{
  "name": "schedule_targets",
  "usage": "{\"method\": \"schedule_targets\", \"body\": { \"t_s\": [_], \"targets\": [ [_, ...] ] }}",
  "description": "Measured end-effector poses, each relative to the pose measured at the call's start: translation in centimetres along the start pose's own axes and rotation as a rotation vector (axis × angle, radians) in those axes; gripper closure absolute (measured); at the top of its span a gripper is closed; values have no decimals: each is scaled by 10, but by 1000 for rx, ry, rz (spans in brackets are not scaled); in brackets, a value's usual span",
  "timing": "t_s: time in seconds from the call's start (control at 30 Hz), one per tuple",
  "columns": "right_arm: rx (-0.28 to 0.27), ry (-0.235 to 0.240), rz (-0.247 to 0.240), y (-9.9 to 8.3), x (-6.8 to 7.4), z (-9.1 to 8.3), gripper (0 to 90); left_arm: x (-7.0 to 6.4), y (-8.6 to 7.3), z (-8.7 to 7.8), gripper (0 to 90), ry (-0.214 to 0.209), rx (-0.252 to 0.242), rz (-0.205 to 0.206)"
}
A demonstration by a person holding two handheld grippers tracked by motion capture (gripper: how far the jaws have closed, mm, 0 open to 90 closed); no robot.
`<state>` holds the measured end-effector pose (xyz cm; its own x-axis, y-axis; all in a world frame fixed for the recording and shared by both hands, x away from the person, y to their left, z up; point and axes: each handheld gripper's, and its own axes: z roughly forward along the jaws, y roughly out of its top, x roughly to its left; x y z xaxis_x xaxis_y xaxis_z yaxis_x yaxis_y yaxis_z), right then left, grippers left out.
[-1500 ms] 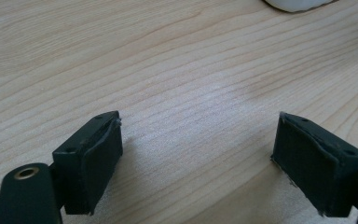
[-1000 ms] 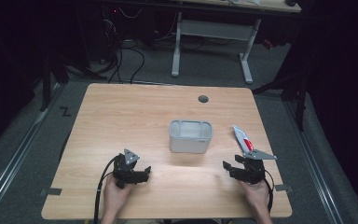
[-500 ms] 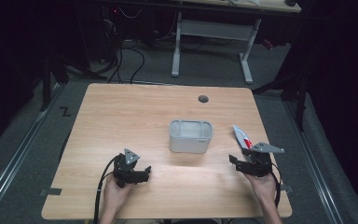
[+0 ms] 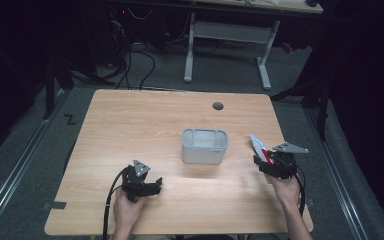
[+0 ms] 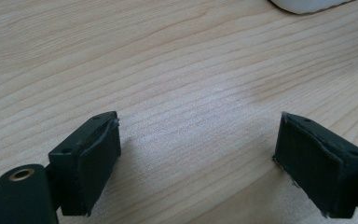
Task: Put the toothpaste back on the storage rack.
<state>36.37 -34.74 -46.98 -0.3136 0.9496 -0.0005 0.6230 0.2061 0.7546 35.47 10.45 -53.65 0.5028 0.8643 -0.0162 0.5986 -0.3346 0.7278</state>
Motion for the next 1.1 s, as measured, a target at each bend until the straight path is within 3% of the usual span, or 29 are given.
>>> {"method": "schedule_targets", "body": {
  "t_s": [0.27,0.43,0.8,1.1],
  "targets": [
    [28,-25,-4,9,-11,7,404,0,0,0,151,2,-1,-2],
    [55,-38,21,17,-21,14,412,-1,0,0,153,3,-2,-3],
    [110,-68,8,29,-26,31,424,-1,0,0,155,3,-1,-3],
    [196,-102,30,26,-36,57,408,-1,0,-1,155,3,-1,-3]
  ]
}}
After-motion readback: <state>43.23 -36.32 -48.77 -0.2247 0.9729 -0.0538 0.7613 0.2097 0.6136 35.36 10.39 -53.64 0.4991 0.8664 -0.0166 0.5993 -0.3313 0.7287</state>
